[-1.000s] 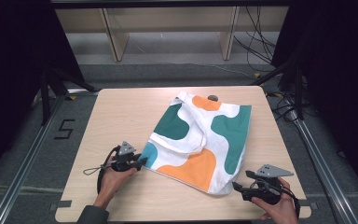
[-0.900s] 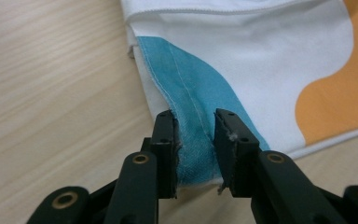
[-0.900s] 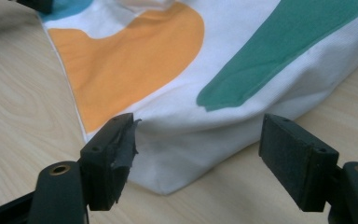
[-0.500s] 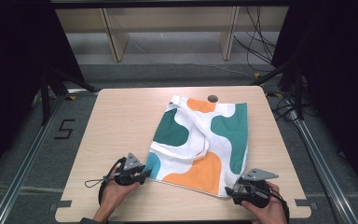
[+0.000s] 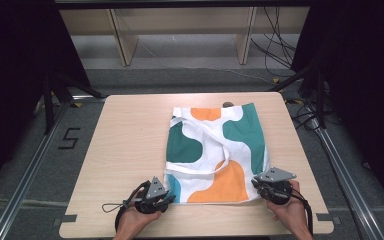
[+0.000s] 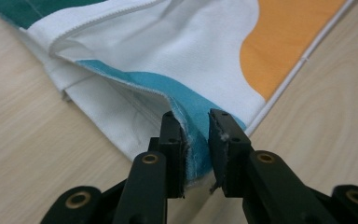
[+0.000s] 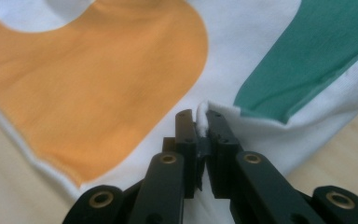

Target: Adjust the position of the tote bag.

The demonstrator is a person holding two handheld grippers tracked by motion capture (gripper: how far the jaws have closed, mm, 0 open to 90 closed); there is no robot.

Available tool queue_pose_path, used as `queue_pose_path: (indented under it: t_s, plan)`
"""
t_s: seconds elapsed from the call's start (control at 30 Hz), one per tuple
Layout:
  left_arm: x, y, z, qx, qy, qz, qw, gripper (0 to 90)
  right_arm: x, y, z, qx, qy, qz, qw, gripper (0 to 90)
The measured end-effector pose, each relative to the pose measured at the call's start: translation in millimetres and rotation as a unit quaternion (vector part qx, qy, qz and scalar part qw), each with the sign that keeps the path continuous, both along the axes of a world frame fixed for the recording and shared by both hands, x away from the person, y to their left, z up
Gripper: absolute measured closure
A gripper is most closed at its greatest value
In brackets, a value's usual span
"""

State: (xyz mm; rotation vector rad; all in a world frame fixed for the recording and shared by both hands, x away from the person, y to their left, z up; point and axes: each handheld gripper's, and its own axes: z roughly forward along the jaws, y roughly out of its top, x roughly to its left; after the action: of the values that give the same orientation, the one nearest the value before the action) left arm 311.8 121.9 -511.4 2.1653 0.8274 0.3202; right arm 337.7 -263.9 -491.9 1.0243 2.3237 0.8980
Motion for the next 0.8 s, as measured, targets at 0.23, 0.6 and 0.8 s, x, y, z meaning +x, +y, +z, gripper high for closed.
queue_pose_path:
  t_s: [0.23, 0.6, 0.8]
  plan:
    - [-5.7, -18.1, -2.6, -0.019, 0.013, -0.018, 0.9996, 74.8, 38.7, -1.3, -0.3, -0.027, -0.017, 0.0, 0.9995, 85.8]
    - [-13.1, -79.5, -7.1, -0.052, 0.004, -0.053, 0.9972, 73.3, 88.8, -22.7, 3.1, -0.027, -0.036, -0.037, 0.9983, 85.5]
    - [-12.3, -119.8, -8.2, -0.062, -0.001, -0.086, 0.9944, 69.4, 102.1, -40.0, 6.9, -0.011, -0.038, -0.083, 0.9958, 58.7]
